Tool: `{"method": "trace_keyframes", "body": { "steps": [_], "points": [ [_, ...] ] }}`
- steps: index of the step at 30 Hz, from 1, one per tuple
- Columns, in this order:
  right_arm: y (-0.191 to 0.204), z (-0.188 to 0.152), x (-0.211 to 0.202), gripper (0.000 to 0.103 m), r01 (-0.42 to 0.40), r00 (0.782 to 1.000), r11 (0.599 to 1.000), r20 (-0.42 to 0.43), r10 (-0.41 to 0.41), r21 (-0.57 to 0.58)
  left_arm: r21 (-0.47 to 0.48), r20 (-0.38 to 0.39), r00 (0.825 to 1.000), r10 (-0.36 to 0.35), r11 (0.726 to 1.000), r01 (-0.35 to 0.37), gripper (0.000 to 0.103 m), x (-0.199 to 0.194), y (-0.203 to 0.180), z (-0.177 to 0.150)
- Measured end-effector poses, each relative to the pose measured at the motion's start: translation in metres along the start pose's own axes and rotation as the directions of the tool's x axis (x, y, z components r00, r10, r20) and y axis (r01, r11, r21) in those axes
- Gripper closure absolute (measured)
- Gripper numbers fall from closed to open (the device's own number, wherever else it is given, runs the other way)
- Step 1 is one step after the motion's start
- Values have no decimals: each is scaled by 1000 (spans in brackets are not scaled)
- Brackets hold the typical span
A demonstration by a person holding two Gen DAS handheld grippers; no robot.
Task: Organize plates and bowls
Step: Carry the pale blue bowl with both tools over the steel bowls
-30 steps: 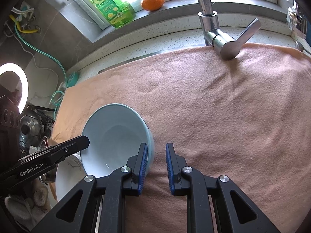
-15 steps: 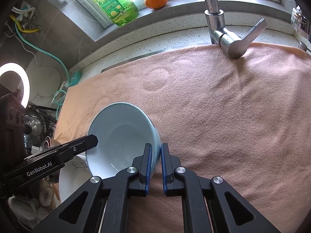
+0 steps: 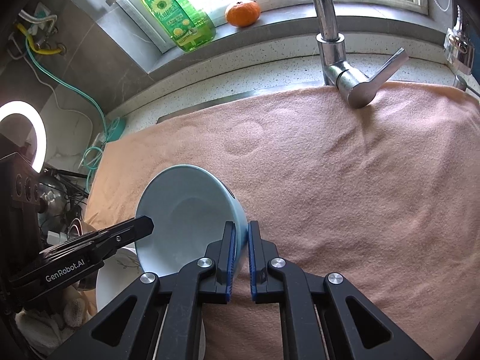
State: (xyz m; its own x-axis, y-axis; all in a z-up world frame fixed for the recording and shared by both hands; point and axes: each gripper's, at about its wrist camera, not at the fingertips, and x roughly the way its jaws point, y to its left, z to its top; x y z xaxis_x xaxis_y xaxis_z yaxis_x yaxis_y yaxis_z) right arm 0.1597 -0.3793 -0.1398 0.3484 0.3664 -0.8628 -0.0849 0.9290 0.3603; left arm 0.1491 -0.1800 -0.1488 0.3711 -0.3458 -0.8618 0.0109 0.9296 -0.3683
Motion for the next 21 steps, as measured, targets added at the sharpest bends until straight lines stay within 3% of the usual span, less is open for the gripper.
{"method": "trace_keyframes", "body": {
  "steps": [21],
  "points": [
    [63,3,-21,95,-33,998,997,44,36,-72,-53,112,994,-16,998,23,96,-61,31,-7]
  ]
}}
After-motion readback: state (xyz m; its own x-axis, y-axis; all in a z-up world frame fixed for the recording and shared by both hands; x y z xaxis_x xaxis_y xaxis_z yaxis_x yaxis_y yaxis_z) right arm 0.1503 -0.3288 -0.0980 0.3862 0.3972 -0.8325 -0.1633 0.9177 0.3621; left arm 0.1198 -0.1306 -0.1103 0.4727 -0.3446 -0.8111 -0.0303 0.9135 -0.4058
